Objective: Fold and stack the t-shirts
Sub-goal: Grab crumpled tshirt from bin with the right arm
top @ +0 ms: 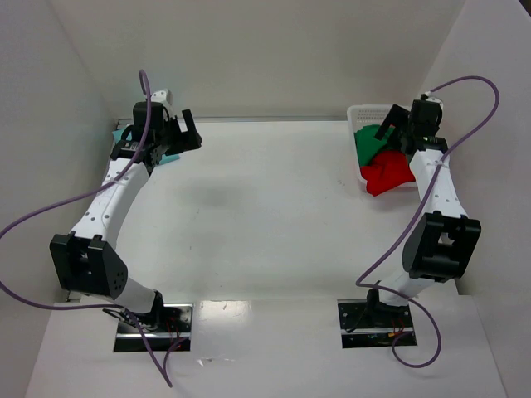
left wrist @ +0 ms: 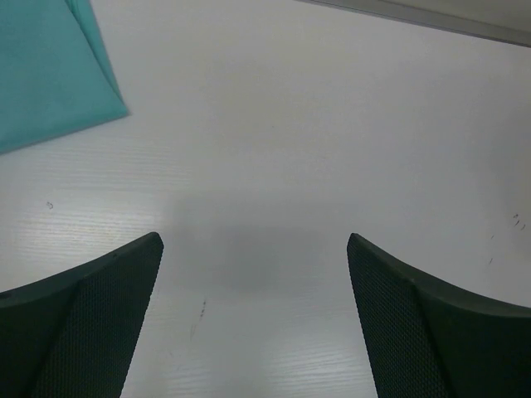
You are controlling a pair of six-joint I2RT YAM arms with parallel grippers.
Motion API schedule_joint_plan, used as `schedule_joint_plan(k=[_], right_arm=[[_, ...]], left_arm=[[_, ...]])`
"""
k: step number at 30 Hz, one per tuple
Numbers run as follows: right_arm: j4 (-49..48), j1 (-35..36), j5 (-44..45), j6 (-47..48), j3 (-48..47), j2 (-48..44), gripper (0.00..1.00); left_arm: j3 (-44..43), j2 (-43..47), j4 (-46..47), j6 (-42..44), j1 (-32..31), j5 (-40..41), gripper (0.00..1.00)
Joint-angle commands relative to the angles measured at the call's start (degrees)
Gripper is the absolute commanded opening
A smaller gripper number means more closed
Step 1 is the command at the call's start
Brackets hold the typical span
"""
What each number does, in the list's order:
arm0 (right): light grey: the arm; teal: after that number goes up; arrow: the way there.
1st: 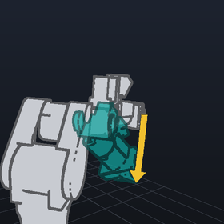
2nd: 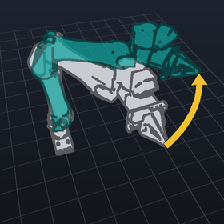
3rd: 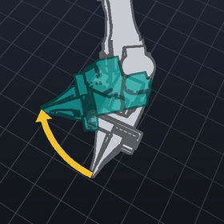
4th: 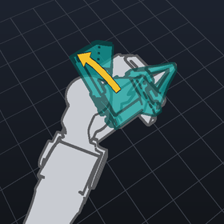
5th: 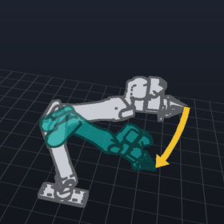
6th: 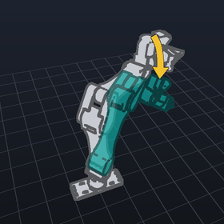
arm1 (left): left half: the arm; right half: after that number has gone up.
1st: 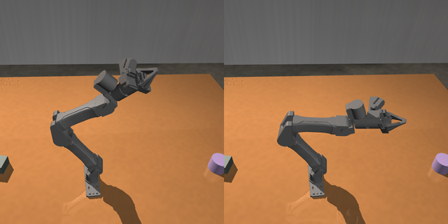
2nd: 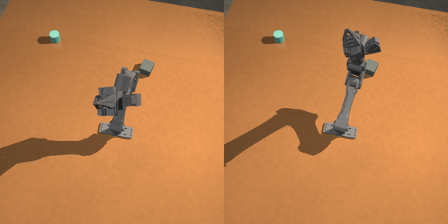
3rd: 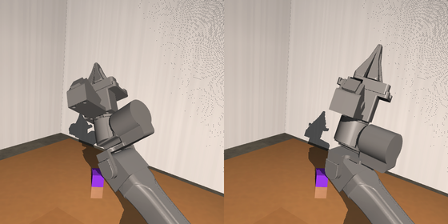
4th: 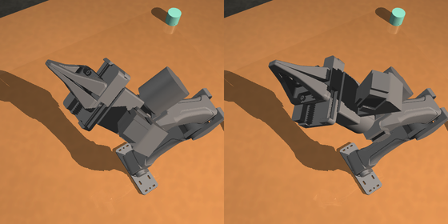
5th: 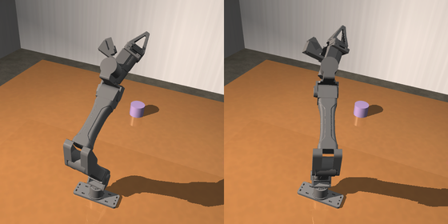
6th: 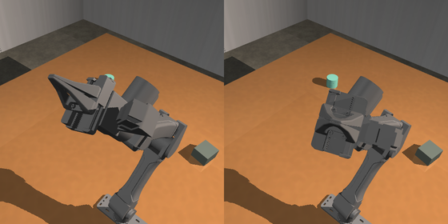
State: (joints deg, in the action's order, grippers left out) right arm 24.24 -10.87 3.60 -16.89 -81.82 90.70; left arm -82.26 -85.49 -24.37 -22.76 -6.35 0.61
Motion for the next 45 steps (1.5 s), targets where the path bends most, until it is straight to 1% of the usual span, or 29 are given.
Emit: schedule_joint_plan(k=[1,4,9,15,18,25,28,29,30,32,35,36,37,38,39,41,43,45], right_arm=[[-2.7,-0.1,-1.0,-0.6,-0.2,-1.4,1.00],[-3.1,-0.1,-1.0,-0.6,-1.3,-0.6,1.00],[-1.8,-0.1,-1.0,-0.6,-6.8,3.9,1.00],[-0.7,-0.1,-0.4,-0.6,-12.9,11.6,1.00],[1.6,-0.1,-0.4,-0.1,-17.8,16.4,1.00],[2.3,-0.1,1.2,1.2,-23.0,23.3,1.00],[4.2,-0.1,2.0,1.2,-25.3,25.9,0.95],[4.2,-0.1,2.0,1.2,-25.8,26.5,0.91],[4.3,-0.1,2.0,1.2,-26.4,27.2,0.84],[4.8,-0.1,2.6,1.2,-26.4,27.2,0.75],[4.2,-0.1,4.2,0.6,-25.8,26.6,0.47],[4.2,-0.1,4.3,0.1,-25.8,26.6,0.34],[4.2,-0.1,4.8,-0.4,-27.1,26.6,0.18],[5.4,-0.1,4.9,-0.5,-28.9,26.6,0.10],[6.4,-0.1,4.9,-0.5,-30.4,26.6,0.05],[8.3,-0.1,3.7,-0.5,-33.6,27.3,0.03],[9.0,-0.1,1.3,0.2,-35.9,25.5,0.01],[8.5,-0.1,0.7,0.2,-36.3,23.2,0.01]], left_arm=[[0.2,1.1,1.9,-0.2,-0.1,0.4,1.00],[0.2,1.1,2.4,0.7,-0.1,1.3,1.00],[0.2,1.1,3.7,0.9,-0.1,2.6,1.00],[-0.4,0.5,5.3,2.0,-0.1,3.2,1.00],[-1.4,-1.3,4.9,2.0,-0.1,0.7,1.00],[-0.1,-1.9,4.8,2.0,-0.1,1.1,1.00],[-0.2,-3.5,4.8,2.0,-0.1,1.1,1.00],[-0.8,-4.1,4.8,2.0,-0.1,1.1,1.00],[-0.8,-4.2,4.7,2.0,-0.1,0.6,1.00],[-0.8,-4.8,4.2,2.0,-0.1,0.6,1.00],[-1.3,-5.8,4.2,2.0,-0.1,-0.7,1.00],[-1.4,-5.9,4.2,2.0,-0.1,-1.5,1.00],[-1.4,-5.9,4.2,2.0,-0.1,-3.2,1.00],[-1.9,-6.2,4.2,2.4,0.3,-4.4,1.00],[-2.1,-6.4,4.2,2.5,0.5,-5.2,1.00],[-2.7,-6.4,4.2,2.9,0.5,-6.6,1.00],[-3.6,-7.1,4.8,6.1,0.5,-14.7,1.00],[-4.6,-7.6,4.8,8.7,0.5,-22.4,1.00]])
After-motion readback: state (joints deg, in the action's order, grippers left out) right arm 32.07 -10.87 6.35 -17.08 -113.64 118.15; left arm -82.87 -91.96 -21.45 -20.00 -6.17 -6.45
